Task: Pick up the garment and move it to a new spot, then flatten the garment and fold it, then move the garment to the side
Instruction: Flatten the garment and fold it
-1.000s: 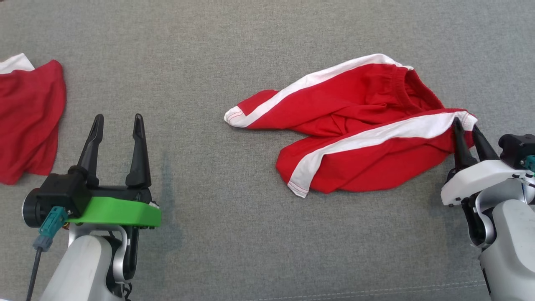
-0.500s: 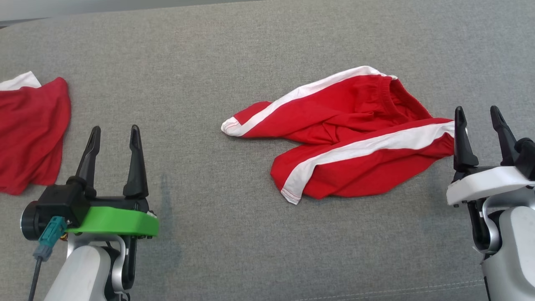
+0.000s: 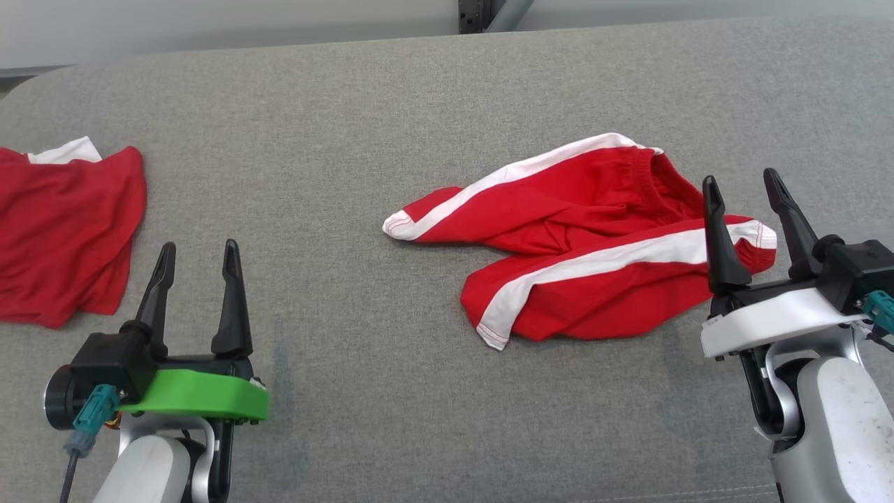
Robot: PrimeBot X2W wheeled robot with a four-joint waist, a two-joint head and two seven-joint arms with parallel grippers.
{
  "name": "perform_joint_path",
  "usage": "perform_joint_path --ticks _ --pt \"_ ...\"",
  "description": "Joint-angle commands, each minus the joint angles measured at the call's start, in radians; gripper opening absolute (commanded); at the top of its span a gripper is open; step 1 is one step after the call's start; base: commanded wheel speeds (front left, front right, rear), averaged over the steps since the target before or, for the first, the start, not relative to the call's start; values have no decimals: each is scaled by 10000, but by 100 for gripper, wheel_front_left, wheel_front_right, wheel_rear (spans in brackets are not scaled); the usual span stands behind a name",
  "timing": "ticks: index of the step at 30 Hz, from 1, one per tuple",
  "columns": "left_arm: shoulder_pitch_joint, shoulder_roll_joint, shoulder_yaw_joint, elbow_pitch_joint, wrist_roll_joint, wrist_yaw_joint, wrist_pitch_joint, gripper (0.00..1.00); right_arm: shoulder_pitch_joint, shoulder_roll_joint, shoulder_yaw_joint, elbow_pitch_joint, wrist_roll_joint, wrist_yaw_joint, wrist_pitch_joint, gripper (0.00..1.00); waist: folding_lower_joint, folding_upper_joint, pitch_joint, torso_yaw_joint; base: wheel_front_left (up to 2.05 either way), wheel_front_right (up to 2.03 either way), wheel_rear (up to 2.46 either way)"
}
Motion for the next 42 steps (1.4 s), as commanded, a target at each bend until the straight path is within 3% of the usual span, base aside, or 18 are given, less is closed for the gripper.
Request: perform_joint_path --ticks 1,13,17,23,29,42 --pt "90 12 -26 -44 -44 53 24 100 180 16 13 -118 -10 -3 91 100 0 0 -42 53 0 0 0" --pt "-166 49 -340 -278 167 -10 159 100 268 22 -38 -317 22 -3 277 100 0 0 -27 108 0 0 0" --pt "-408 -110 -1158 -511 391 -348 835 100 237 54 -5 -380 30 -3 337 100 0 0 173 90 0 0 0" --pt "-661 -656 -3056 -292 335 -1342 2459 100 136 119 51 -371 54 -3 338 100 0 0 516 -135 0 0 0" --pt "-955 -1188 -4317 417 429 -2108 3160 100 -36 203 108 -316 81 -3 279 100 0 0 832 -496 0 0 0" --pt "-2190 -1471 -4398 2818 466 -2375 2876 100 -179 357 -30 -154 63 -3 88 100 0 0 1361 -1164 0 0 0"
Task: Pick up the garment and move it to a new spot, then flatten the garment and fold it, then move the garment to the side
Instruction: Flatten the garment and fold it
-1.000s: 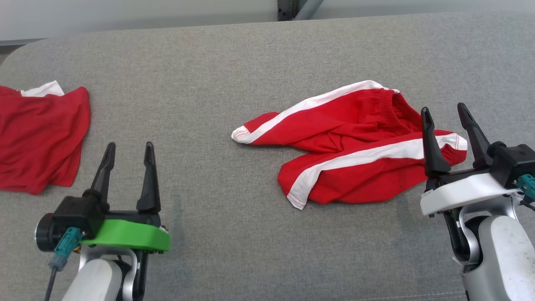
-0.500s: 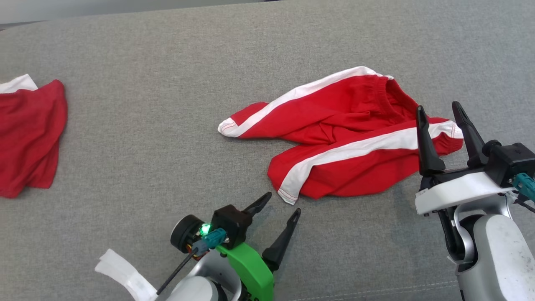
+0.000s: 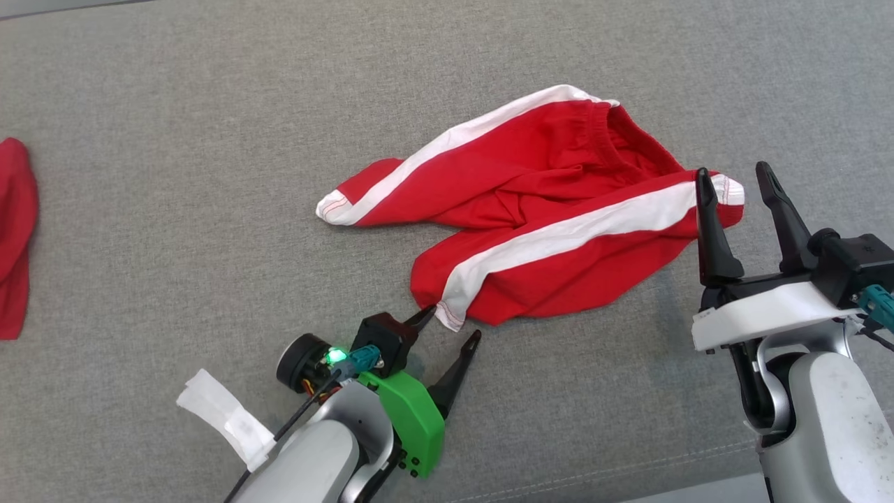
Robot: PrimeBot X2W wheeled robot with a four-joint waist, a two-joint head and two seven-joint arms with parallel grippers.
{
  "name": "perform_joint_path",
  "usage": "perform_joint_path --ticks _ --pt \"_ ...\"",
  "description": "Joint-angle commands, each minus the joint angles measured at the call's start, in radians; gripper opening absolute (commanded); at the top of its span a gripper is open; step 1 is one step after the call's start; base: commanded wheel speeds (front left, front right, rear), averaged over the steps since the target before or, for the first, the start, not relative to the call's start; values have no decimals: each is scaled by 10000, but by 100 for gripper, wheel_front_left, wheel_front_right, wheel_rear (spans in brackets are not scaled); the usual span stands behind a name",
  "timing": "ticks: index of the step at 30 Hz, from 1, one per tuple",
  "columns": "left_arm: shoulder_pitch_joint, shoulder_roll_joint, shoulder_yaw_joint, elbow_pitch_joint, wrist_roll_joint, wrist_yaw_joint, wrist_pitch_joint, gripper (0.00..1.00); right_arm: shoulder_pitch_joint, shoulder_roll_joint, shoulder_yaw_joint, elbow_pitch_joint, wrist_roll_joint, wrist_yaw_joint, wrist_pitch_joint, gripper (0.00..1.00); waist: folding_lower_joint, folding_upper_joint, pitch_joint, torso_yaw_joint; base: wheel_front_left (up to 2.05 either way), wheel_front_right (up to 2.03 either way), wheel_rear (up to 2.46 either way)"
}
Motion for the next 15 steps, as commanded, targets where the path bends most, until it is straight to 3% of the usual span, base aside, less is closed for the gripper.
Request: perform_joint_path --ticks 1,3,4,5,6,7,9,15 --pt "-201 47 63 232 -31 35 -48 100 -104 19 -27 33 -17 -3 -78 100 0 -1 83 -93 0 0 0" --pt "-265 48 86 483 -15 60 -107 100 -107 35 -57 63 -18 -3 -94 100 0 -1 90 -115 0 0 0" --pt "-300 36 88 574 -27 51 -136 86 -104 42 -76 77 -13 -3 -107 100 0 -1 95 -120 0 0 0" --pt "-342 43 85 645 9 67 -177 58 -94 47 -97 87 -4 -3 -121 100 0 -1 96 -117 0 0 0" --pt "-363 38 69 698 30 68 -221 38 -63 50 -127 107 -7 -3 -115 100 0 -1 89 -110 0 0 0" --pt "-363 38 69 698 30 68 -221 38 -63 50 -127 107 -7 -3 -115 100 0 -1 89 -110 0 0 0" --pt "-382 28 39 759 48 49 -302 0 51 44 -229 167 -29 -3 -74 100 0 -1 77 -84 0 0 0" --pt "-238 219 -83 516 112 64 -371 0 341 -119 -539 510 -9 -3 92 100 0 -1 50 30 0 0 0"
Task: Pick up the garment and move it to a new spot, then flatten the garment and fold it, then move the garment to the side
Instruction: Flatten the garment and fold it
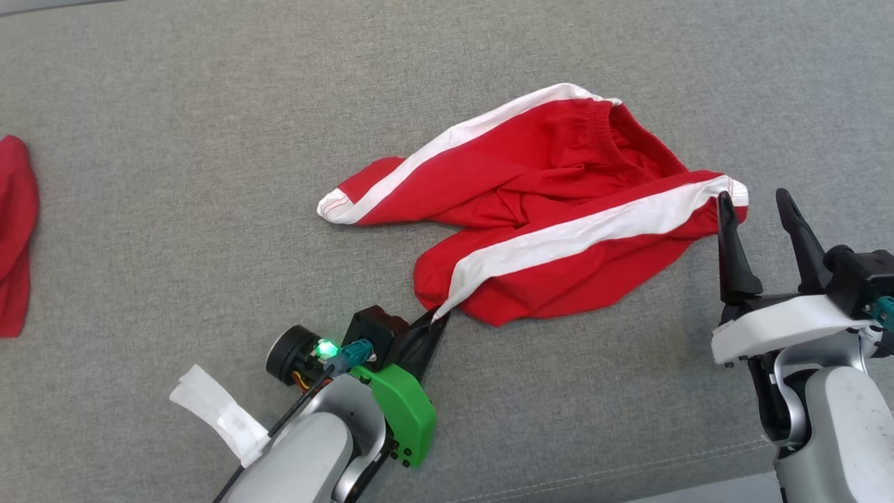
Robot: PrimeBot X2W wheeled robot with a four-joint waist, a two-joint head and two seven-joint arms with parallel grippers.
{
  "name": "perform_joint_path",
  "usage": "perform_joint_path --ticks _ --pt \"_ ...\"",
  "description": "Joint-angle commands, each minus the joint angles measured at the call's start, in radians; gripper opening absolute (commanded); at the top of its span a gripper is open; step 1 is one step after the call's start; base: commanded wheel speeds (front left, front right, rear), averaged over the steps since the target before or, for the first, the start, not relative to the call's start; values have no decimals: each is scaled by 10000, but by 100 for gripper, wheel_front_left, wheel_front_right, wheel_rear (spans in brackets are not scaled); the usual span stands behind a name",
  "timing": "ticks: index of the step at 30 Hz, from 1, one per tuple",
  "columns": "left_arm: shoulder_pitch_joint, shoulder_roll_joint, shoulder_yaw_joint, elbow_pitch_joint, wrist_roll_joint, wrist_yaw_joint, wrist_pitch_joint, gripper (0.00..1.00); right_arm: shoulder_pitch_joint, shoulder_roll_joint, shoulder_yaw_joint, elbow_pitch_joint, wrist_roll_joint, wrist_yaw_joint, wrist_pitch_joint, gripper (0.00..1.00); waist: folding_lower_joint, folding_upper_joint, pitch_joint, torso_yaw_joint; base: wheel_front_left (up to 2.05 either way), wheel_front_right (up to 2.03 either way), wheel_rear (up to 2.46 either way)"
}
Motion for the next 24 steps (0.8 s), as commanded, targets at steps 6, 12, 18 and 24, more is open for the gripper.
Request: perform_joint_path --ticks 6,12,18,24 --pt "254 280 -56 -385 58 165 67 0 -84 -244 -337 858 221 -3 -5 100 0 0 52 152 0 0 0" --pt "302 437 -60 -693 27 267 138 0 -687 -492 -322 1947 502 -3 -70 100 0 0 140 282 0 0 0" --pt "283 498 -98 -883 31 325 128 0 -1184 -796 84 2720 839 -3 -128 0 0 0 208 395 0 0 0" --pt "271 640 45 -1190 102 421 -338 0 -1223 -1003 351 2632 1050 -3 -286 0 0 0 211 449 0 0 0"
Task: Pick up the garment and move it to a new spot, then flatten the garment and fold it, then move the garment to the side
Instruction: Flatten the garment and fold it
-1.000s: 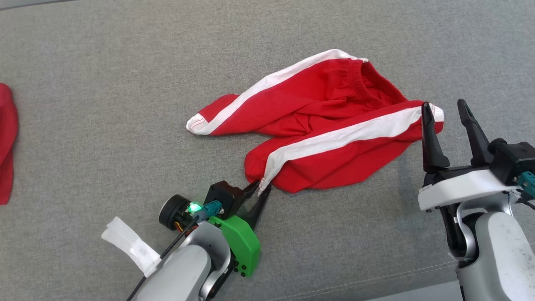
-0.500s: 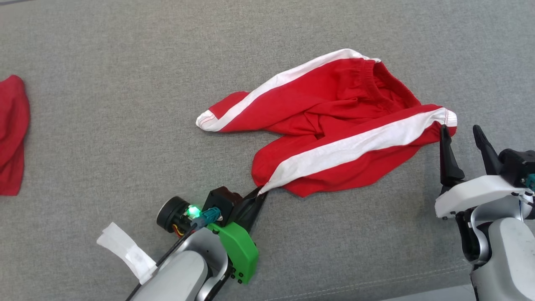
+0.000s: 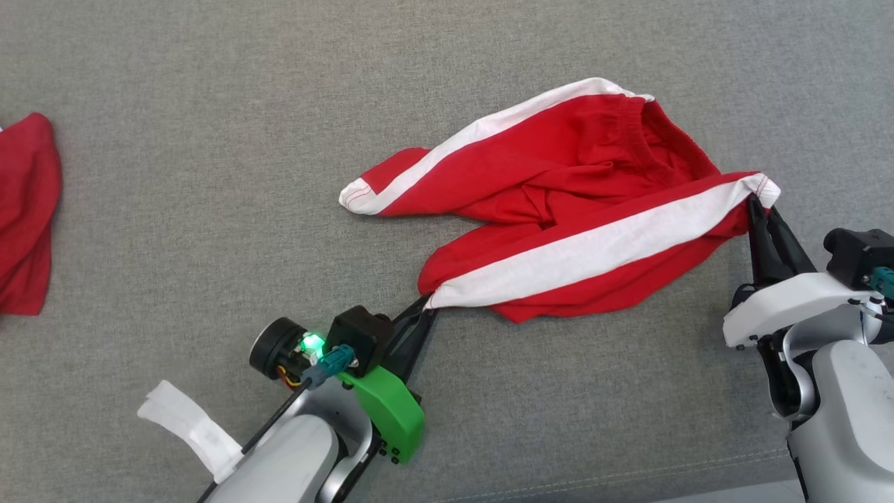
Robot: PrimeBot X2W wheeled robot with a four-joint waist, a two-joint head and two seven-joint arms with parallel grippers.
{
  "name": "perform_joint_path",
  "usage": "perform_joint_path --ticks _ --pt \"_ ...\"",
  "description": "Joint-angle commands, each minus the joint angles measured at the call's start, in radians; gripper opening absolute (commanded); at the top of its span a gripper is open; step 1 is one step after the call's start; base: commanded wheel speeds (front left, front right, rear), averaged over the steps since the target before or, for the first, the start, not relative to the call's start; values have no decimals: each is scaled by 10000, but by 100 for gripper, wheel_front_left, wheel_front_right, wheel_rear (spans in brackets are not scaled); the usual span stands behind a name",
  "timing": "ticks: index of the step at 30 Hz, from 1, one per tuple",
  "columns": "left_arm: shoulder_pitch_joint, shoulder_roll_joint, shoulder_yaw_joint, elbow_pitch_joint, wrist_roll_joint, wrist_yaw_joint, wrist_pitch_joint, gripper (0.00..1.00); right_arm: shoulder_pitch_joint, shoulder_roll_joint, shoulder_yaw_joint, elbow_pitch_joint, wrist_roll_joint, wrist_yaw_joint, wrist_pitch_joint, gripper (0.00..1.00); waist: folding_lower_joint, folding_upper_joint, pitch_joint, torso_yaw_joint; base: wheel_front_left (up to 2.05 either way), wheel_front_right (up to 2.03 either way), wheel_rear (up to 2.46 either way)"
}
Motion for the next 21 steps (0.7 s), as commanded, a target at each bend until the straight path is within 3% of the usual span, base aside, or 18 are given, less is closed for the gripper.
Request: perform_joint_path --ticks 1,10,21 --pt "50 150 130 -206 53 111 -216 0 -53 -106 46 -197 63 -3 -148 0 0 0 -28 -3 0 0 0" --pt "24 991 1278 -2397 145 1018 -894 0 -205 -102 335 -2244 386 -5 -101 0 0 0 -291 -11 0 0 0" --pt "-715 1975 2898 -4994 387 2054 -945 0 -1185 -202 853 -5109 733 -3 607 0 0 0 -687 327 0 0 0"
